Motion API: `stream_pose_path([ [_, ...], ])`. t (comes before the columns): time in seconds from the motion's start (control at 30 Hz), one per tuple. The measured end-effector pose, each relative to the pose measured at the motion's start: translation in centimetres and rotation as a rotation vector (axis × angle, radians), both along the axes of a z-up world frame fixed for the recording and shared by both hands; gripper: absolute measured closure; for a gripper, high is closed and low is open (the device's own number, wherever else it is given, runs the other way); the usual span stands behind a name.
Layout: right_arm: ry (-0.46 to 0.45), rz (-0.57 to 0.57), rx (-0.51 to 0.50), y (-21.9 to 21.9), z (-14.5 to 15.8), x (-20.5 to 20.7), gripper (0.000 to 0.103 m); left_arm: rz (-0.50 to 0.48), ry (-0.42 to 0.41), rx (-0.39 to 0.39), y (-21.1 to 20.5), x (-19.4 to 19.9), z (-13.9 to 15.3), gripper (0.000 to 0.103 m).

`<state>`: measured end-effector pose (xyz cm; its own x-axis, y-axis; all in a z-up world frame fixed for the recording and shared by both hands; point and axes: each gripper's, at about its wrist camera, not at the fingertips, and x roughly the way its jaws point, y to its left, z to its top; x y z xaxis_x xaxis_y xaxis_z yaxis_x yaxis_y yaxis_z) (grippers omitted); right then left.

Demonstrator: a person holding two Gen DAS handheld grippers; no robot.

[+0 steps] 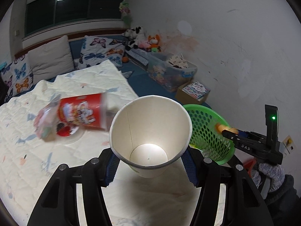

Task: Collect trash
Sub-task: 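Lift the bread crust and cup and carry both to the green basket, then open both tools to drop the cup and bread crust into the basket, then move both tools back over the mattress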

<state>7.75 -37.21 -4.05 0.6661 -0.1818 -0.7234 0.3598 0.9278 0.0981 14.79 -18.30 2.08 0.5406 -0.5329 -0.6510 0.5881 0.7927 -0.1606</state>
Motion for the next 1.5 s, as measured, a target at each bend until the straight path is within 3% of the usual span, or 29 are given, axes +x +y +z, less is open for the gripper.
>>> stream_pose_path([
  [0.03,-0.005,-0.008,0.001,-0.3,0.0,-0.1,0.048,-0.011,-0.002,0.005,-0.7,0.0,0.0,0.045],
  [0.53,-0.067,-0.082,0.008,-2.7,1.6,-4.6,0.038,-0.164,0.016,0.068,-11.3,-0.3,-1.5,0.045],
  [0.9,-0.094,-0.151,0.019,-5.0,1.7,-8.2,0.037,-0.245,0.078,0.133,-19.1,-0.6,-4.5,0.044],
  [1.1,-0.099,-0.157,0.034,-5.3,1.3,-8.7,0.037,-0.256,0.107,0.152,-20.6,-0.9,-5.5,0.042],
  [1.23,-0.101,-0.159,0.044,-5.3,1.1,-9.0,0.037,-0.25,0.121,0.142,-20.8,-0.5,-5.9,0.031],
  [1.5,-0.109,-0.133,0.038,-4.5,1.8,-8.6,0.037,-0.213,0.112,0.104,-17.6,-0.4,-4.7,0.031],
])
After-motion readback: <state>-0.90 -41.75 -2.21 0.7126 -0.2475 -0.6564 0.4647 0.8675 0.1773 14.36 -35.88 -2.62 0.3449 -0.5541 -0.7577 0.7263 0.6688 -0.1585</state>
